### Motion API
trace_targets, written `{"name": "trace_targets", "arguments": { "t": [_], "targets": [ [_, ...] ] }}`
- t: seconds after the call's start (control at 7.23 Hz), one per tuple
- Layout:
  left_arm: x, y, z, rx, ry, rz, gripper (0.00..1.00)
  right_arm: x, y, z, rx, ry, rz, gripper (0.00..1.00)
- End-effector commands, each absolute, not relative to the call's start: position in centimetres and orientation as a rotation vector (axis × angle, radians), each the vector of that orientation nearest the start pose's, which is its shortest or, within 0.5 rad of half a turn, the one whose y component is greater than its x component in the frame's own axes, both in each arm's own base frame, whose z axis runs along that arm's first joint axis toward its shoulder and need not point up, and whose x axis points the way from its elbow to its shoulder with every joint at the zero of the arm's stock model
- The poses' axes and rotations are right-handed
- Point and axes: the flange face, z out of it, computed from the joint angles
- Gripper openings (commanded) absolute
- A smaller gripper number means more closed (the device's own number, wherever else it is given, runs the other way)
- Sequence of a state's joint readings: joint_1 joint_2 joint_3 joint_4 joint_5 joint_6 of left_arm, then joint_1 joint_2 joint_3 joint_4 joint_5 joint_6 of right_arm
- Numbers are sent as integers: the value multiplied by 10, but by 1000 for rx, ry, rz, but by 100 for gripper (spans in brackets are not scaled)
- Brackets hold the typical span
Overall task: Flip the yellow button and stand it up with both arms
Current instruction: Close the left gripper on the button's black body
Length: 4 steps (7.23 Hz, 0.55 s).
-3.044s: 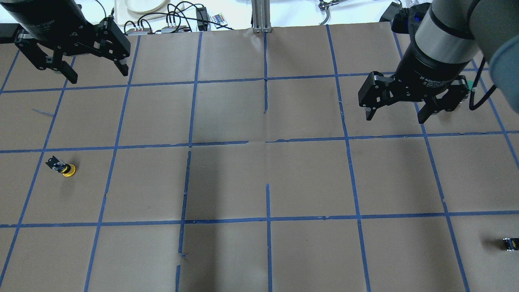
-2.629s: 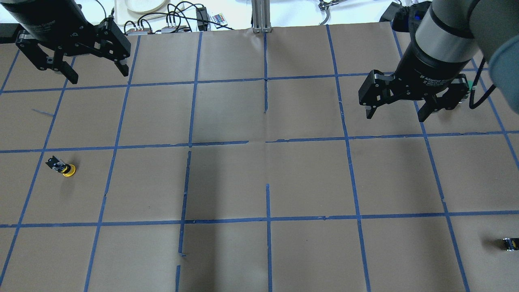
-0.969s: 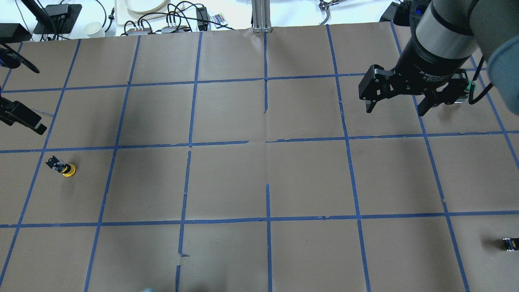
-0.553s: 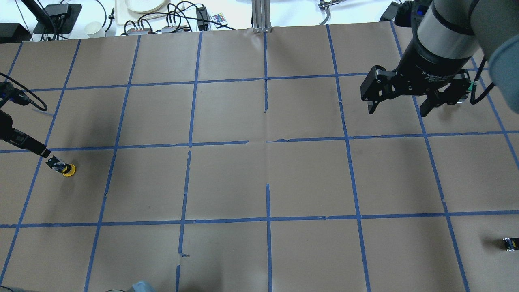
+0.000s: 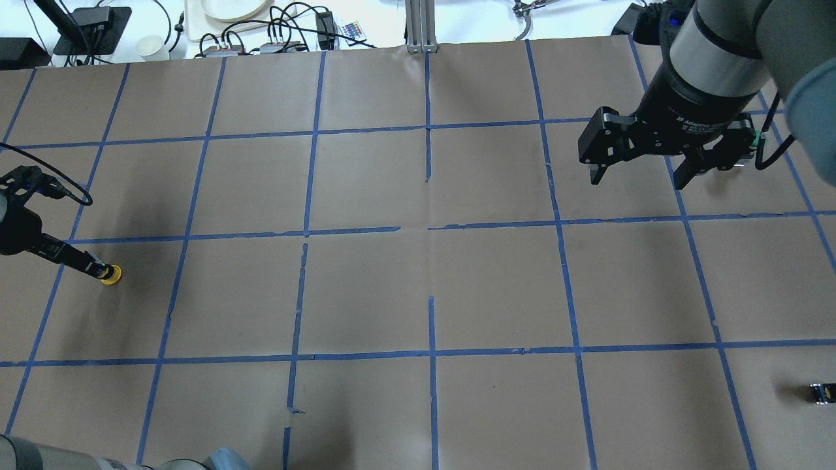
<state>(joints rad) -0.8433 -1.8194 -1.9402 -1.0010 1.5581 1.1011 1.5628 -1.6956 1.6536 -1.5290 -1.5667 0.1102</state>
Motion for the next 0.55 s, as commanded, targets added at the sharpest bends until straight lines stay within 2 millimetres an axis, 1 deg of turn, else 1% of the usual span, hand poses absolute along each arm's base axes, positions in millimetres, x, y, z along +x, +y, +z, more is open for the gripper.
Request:
{"name": "trace_targets", "arguments": {
  "t": [0.0,0.14,0.28,0.42],
  "targets": [
    [246,-481,232,534,3155,37,98,131,-441,499,185,3129,8,100],
    [246,-482,222,589,3161,52,98,130,-440,499,190,3132,12,100],
    [244,-480,220,716,3146,59,95,130,-441,499,190,3136,7,100],
    [245,-482,221,802,3119,50,95,130,-440,503,190,3135,-12,100]
  ]
}}
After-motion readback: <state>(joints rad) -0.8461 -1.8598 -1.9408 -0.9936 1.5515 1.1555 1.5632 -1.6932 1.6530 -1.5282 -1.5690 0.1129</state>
